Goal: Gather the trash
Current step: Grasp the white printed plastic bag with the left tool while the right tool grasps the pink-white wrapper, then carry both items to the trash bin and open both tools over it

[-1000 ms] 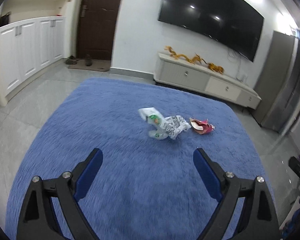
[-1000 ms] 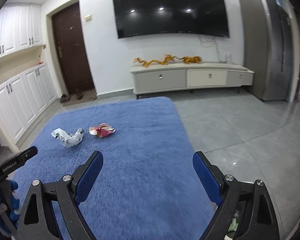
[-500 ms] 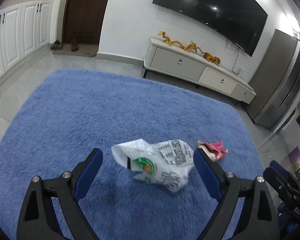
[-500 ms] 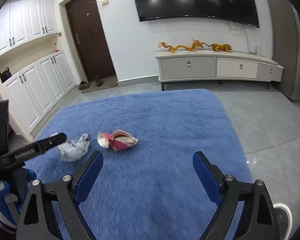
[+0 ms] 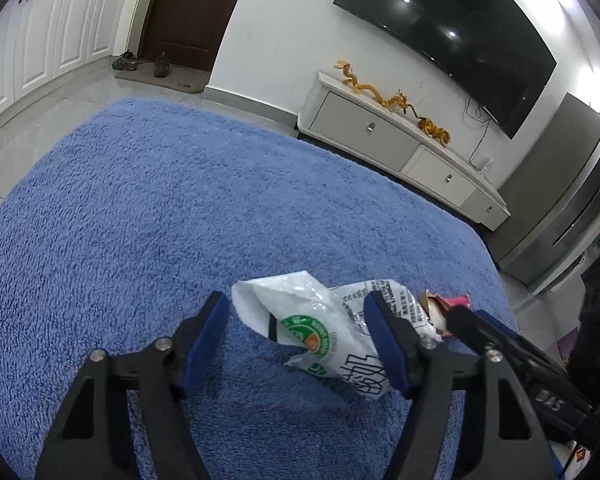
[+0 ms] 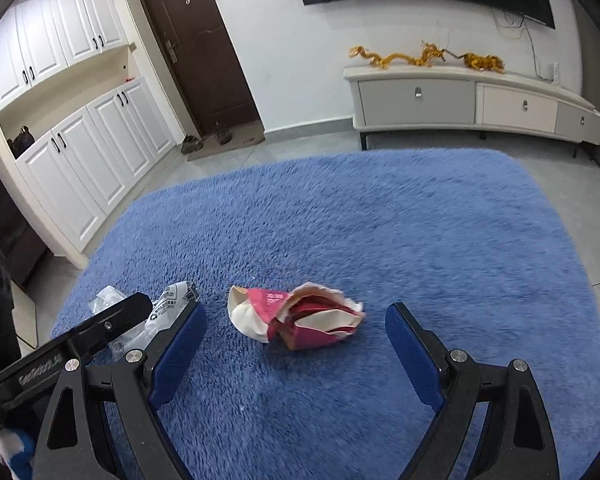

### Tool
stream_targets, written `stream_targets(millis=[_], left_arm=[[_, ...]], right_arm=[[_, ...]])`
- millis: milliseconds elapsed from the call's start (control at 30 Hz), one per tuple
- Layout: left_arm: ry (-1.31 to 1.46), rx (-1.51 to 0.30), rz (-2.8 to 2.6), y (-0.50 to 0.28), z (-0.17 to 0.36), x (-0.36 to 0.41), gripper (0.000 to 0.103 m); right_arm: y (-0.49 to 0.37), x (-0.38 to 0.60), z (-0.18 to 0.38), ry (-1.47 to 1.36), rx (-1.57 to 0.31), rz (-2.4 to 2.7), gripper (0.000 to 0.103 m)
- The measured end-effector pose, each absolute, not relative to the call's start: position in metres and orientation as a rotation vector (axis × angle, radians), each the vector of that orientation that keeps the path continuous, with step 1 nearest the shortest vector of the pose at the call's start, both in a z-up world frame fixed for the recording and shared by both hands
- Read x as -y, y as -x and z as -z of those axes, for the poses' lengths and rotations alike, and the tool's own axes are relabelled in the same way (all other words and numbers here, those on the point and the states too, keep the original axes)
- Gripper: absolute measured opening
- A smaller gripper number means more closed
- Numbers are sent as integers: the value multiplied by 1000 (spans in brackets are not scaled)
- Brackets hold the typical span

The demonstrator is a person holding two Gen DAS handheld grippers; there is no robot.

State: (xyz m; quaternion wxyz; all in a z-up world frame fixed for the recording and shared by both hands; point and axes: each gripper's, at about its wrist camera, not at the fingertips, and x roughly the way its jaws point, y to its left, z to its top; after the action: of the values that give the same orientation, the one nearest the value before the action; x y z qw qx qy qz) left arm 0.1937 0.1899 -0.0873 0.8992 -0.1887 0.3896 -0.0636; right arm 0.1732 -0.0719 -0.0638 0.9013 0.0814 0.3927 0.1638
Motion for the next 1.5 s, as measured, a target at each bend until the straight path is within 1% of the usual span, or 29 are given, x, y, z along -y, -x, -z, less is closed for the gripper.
stream_targets(millis=[67,167,267,333,367,433,600,633,667,700,767,867,900,1200,1500], left_arm=[[393,-805,143,-192,88,-190,63],[401,-807,148,-191,88,-188,60],[405,-806,146,-191,88,-188,57],[408,-807,158,-190,88,-189,49],[408,-809,162,-189,88,-189,47],[395,-808,167,-191,86,-185,40],[318,-802,163,-186,77,-171,30],[300,-802,166,-182,75,-167,28],[291,-802,170,-177,74,-165,26],[283,-801,177,-172,71,-162,23],[269,-795,187,-159,66,-158,21],[258,-781,198,-137,57,-154,21],[262,-780,202,-132,55,-154,21],[257,-750,206,-66,25,-155,21],[164,-691,242,2,-2,-123,21]], right_arm=[[-178,68,68,-167,-834,-345,80],[-184,67,72,-172,-859,-337,75],[-185,66,73,-158,-860,-328,73],[-184,65,73,-155,-857,-329,71],[-184,67,73,-164,-854,-336,71],[-182,70,72,-181,-847,-343,70],[-156,76,66,-176,-814,-360,69],[-152,78,65,-179,-810,-363,54],[-145,82,63,-184,-805,-370,45],[-138,86,63,-193,-808,-371,45],[-125,94,61,-209,-806,-357,45],[-103,105,60,-224,-814,-338,44],[-98,108,59,-224,-813,-336,42],[-27,134,35,-279,-768,-320,42],[48,166,7,-321,-691,-286,42]])
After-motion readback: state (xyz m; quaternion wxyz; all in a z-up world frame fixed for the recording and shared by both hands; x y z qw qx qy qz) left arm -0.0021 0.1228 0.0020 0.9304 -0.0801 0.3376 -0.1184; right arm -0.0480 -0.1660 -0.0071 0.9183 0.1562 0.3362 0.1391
